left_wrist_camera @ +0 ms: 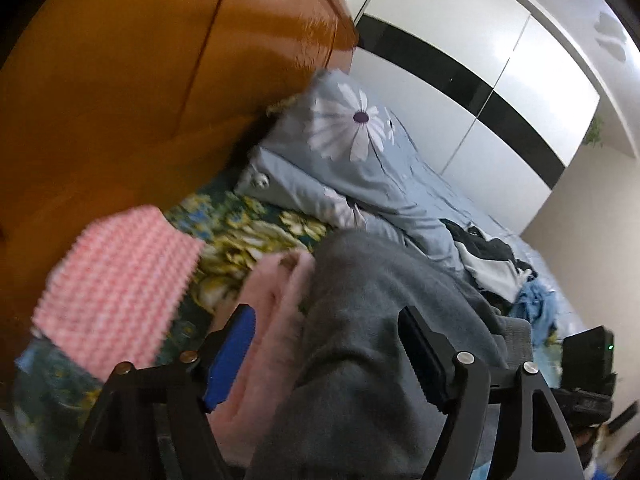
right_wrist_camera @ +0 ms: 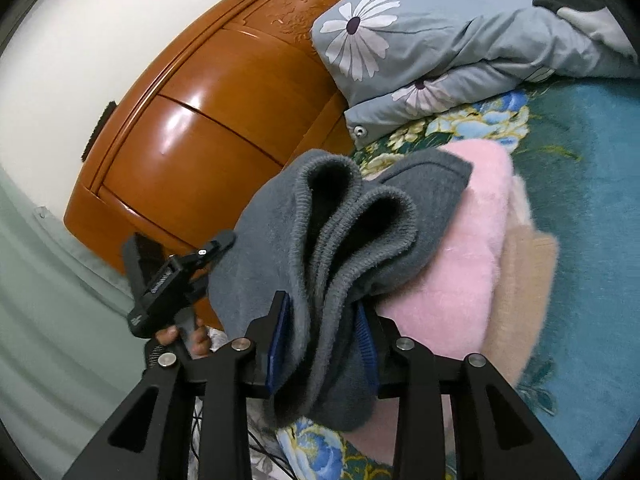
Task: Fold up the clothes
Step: 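Carry the sweatshirt with both grippers onto the pink folded blanket stack, then lower the sweatshirt onto the stack and open both grippers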
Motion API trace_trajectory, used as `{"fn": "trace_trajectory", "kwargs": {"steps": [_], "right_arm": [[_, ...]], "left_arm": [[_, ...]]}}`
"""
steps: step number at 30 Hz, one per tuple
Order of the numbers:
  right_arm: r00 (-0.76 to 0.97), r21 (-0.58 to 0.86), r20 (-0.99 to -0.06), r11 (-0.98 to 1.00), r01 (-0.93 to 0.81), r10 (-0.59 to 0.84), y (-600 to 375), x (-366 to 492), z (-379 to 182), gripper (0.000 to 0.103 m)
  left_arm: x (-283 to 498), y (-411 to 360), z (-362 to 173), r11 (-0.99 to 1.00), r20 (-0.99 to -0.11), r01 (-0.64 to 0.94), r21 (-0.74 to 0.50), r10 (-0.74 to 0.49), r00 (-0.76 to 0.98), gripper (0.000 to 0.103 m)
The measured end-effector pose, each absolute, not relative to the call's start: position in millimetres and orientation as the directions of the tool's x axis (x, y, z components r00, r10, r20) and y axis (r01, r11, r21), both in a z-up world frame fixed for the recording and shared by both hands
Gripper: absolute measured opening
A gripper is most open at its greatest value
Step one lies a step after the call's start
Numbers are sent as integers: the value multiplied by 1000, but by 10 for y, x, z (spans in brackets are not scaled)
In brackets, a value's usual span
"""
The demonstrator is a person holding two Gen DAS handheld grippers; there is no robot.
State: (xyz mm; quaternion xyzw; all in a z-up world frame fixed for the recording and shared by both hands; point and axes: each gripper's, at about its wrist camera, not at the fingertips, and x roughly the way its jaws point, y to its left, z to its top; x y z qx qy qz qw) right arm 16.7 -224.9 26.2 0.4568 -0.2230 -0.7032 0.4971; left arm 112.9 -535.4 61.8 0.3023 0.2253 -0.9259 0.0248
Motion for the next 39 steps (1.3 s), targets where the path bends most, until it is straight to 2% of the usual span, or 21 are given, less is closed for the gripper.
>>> {"fn": "trace_trajectory", "kwargs": {"steps": [2,5,7,11,16,21,23,30,36,39], "right_arm": [[-111,747,-435,-427,509,-894,-2109,183,325,36],[-178,692,-469,-485,534,-865,-1914,181,435,37],[-232,640,-494,-531,556,-838,-1877,124,600,37],[-219,617,-475,-500,608,-852,-2117,127,897,38],[-228,458,-523,-497,737,-821,-2624,260,1141,38],[-259,364,-590,-539,760,-764,-2775,217,939,38],[-262,369,-596,-550,749,-759,-2745,172,837,38],[-241,459,-581,-558,691,-777,-2674,26,584,38],[-274,424,-618,-607,673,-736,-2789,65,538,38],[-313,415,-586,-608,677,-748,-2712,173,681,38]], "left_arm": [[1249,-5323,736,-909,-554,202,-364,38,-832,77],[1426,-5176,923,-927,-509,162,-338,35,-860,78],[1435,-4997,996,-950,-514,138,-281,28,-857,78],[1351,-4645,1020,-980,-553,86,-181,29,-832,78],[1309,-4556,787,-991,-608,84,-108,-1,-794,78],[1412,-4636,615,-988,-605,74,-137,25,-795,78],[1405,-4633,542,-989,-616,69,-129,25,-787,78],[1400,-4686,327,-981,-615,67,-182,61,-786,78],[1405,-4653,359,-979,-612,91,-184,42,-789,78],[1526,-4586,481,-980,-594,93,-177,32,-804,78]]}}
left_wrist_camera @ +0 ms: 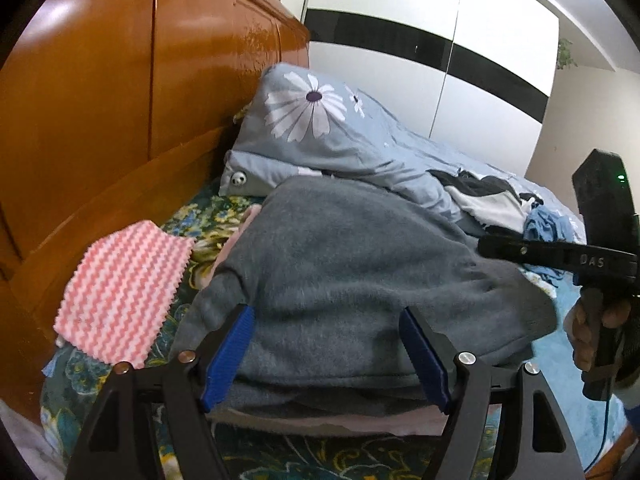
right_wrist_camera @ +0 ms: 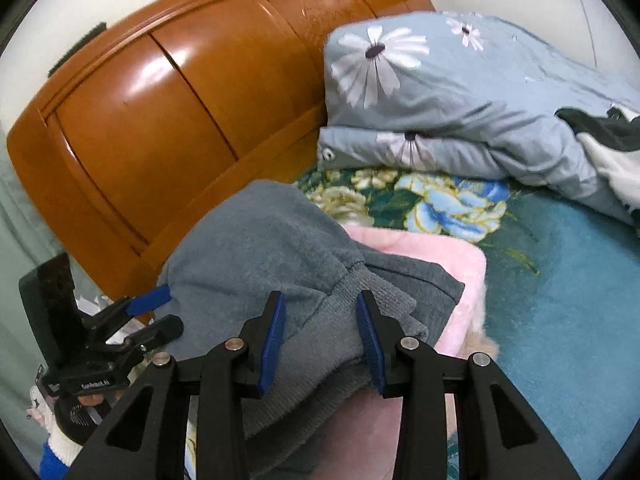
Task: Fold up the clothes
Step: 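Lower the sweatshirt onto the stack and open both grippers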
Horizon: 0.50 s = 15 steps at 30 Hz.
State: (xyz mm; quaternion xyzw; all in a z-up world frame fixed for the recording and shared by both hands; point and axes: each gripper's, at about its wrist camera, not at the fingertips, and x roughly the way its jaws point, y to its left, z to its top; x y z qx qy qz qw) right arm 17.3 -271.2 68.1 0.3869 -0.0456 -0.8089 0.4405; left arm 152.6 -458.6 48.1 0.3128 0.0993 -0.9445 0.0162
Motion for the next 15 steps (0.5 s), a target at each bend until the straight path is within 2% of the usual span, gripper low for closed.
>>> {"fn": "trace_trajectory", "kwargs": {"steps": [5,7,11,13,15], "right_arm": [[-369,381,-499,-581,719,-784,-2540,626,884,40],[-388,360,-485,-584,728,-783,-2466,841,862,49],[-434,307,-482,-611,730,-761,-2331,1158,734,51],[-447,285,-498,-627,725,-743,-2303,1252,637,58],[-459,269,-512,-643,717,-726,-2295,1319,543,59]], "left_arm": [[1799,-4486,617,-973,-556,86,-215,49,-830,87],[1915,-4466,603,-965,-544,87,-249,65,-837,88],[2137,-4420,535,-953,-532,103,-286,68,-844,103],[2217,-4370,485,-958,-536,117,-263,44,-843,103],[2254,-4330,408,-966,-546,136,-219,6,-838,103]]}}
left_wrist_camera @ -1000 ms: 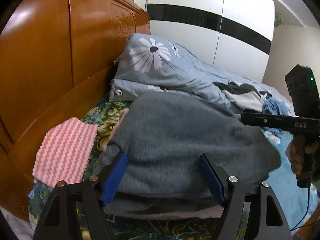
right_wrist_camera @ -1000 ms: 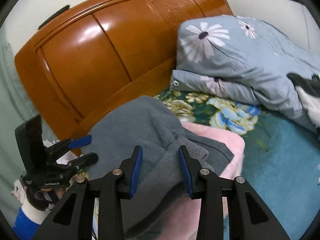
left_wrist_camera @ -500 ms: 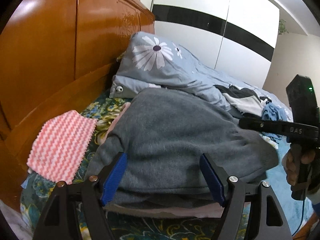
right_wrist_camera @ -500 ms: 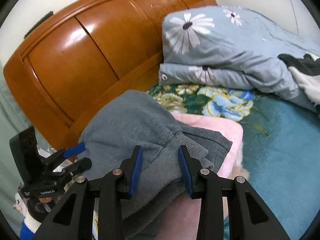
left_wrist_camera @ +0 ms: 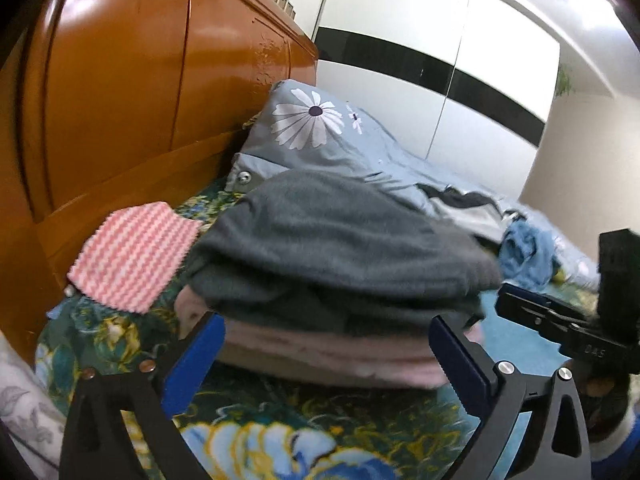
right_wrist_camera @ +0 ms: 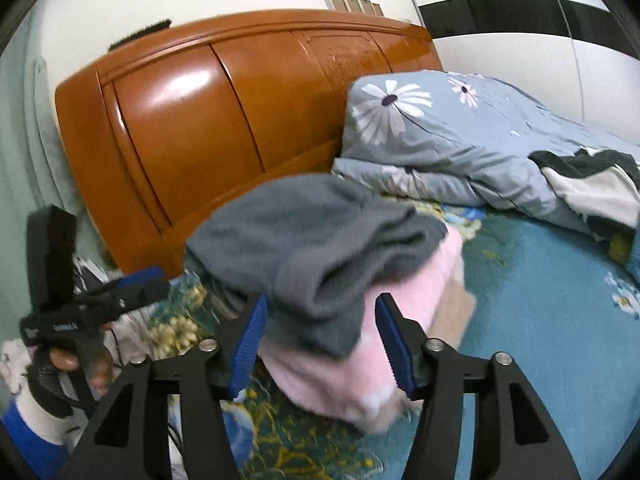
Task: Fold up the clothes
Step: 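Lower the sweatshirt onto the stack and open both grippers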
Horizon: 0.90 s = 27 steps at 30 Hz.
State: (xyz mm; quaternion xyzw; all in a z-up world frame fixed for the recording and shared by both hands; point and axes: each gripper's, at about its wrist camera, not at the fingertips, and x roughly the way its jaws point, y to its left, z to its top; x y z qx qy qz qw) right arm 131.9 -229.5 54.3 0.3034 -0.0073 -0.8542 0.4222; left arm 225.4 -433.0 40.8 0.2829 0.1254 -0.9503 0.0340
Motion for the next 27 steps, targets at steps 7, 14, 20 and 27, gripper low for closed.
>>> {"fn": "trace_trajectory", "kwargs": {"steps": [7,14,20,27], "right_arm": [[-500,235,-554,-701,674,-666,-2339,1414,204,59],[-543,225,-551,-739,635,-634,-2279,1479,-12,72],[-541,196,-578,-748,634,-610,-2343,1467,-137,72],[-557,165,-587,-760,628,-588,-2357,1544,-160,94]], "left_arm": [[2196,-4287,197,-963,-583,165,-212,-11,-812,103],[2181,-4063,178,-976,-566,179,-124,-78,-821,103],[2205,-3958,172,-972,-531,209,-110,-120,-839,103],[2278,-3846,94,-968,-515,230,-104,-145,-845,103]]}}
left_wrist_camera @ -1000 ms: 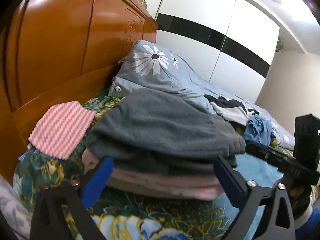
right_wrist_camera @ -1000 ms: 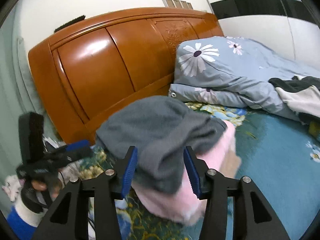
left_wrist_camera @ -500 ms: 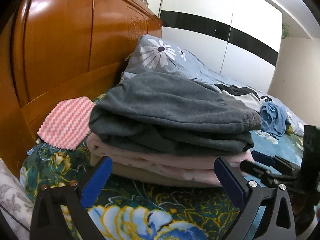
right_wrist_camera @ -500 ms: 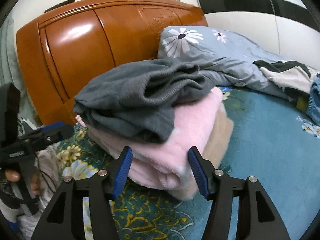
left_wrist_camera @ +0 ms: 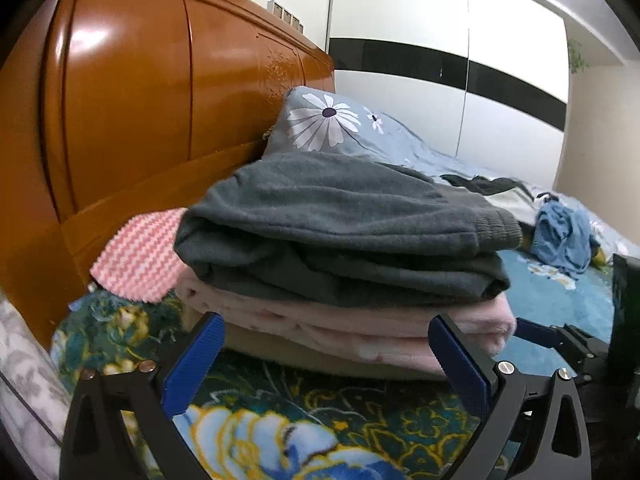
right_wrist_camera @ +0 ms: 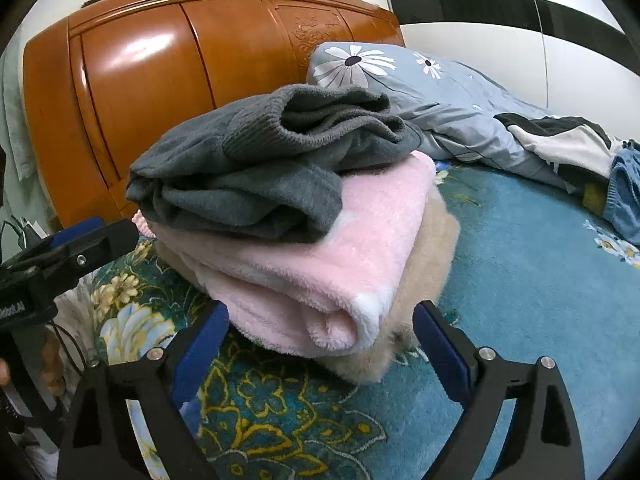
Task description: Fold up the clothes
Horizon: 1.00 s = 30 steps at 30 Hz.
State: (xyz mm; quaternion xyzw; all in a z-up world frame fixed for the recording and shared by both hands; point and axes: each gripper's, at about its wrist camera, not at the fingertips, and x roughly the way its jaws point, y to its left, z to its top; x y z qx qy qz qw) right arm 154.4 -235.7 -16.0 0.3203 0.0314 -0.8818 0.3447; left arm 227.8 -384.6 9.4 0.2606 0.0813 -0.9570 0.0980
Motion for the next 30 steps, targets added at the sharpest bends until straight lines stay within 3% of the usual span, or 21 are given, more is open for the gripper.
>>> {"fn": "trace_trajectory", "kwargs": {"steps": [10,13,30], "right_arm": [[-580,120,-597,-777,617,-553,-2330,1616,-182,95],[-597,100,-593,-785,611,-540,-2337,1645,-173,103],[-619,78,-598,-806,587,-509,-2298,1655,-204,103]], "left_arm": [[2284,-3758,-82,-952,-531,293,-90,-203,-822,103],[2278,-3754,-102,-951,-530,297,-84,-210,-821,103],[2263,-3688,-158,-958,-534,282,-47,-214,-818,103]]}}
